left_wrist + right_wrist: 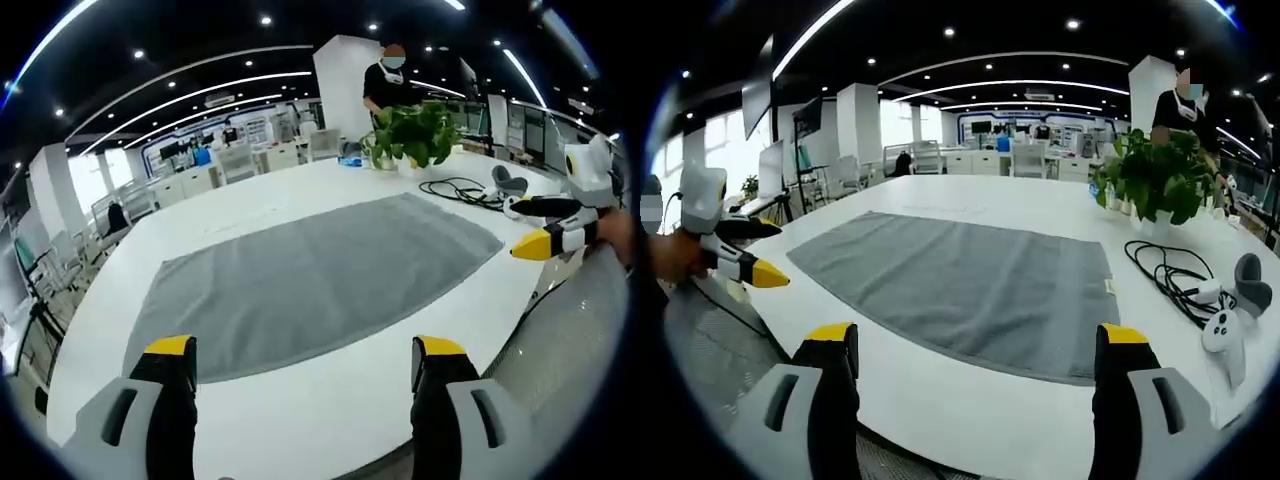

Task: Fold the towel on the table until its edges align and the towel forms a compact rectangular stack.

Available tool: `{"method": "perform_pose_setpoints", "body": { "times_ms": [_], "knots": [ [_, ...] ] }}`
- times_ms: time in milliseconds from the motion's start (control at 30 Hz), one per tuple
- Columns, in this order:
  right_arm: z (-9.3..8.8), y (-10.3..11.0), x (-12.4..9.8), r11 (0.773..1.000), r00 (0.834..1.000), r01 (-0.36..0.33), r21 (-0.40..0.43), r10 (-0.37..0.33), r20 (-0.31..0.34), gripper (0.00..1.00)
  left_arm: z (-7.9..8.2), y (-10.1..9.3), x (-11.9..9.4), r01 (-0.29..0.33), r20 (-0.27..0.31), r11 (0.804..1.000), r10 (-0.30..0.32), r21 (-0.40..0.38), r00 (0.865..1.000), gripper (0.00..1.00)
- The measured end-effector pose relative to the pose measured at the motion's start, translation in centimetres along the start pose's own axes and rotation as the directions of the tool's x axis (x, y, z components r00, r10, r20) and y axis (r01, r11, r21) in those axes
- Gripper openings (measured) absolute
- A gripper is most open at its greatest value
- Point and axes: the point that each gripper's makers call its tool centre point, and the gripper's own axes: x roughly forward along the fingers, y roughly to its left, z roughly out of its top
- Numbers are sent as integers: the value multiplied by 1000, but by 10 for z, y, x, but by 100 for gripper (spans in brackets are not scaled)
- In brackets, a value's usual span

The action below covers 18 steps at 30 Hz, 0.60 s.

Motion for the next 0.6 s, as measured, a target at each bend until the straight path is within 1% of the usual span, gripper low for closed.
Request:
{"method": "perform_pose_setpoints", "body": {
  "times_ms": [33, 100, 167, 267, 300, 400, 600],
  "knots": [
    [0, -1, 0, 1000, 1000, 0, -1, 0, 3, 99, -2, 4, -1, -1, -12, 1000, 1, -10, 1000, 91],
    [1, -1, 1, 1000, 1000, 1, -2, -1, 1, 99, -2, 10, -3, -9, -15, 1000, 8, -27, 1000, 91],
    [2, -2, 1, 1000, 1000, 0, 6, 0, 9, 99, -2, 12, -4, -11, -16, 999, 10, -31, 1000, 91],
    [2, -2, 1, 1000, 1000, 0, 11, 0, 11, 99, -4, 12, -5, -17, -27, 1000, 16, -25, 1000, 91],
    [2, -1, 1, 1000, 1000, -2, 12, 2, 11, 99, -5, 10, -4, -8, -31, 999, 7, -36, 999, 91],
    [1, 0, 2, 1000, 1000, -8, 13, 7, 9, 99, -7, 8, -4, -4, -41, 999, 2, -36, 999, 91],
    [3, -1, 0, 1000, 1000, -11, 17, 10, 13, 99, -6, 11, -6, -13, -38, 999, 12, -45, 999, 91]
  ]
}}
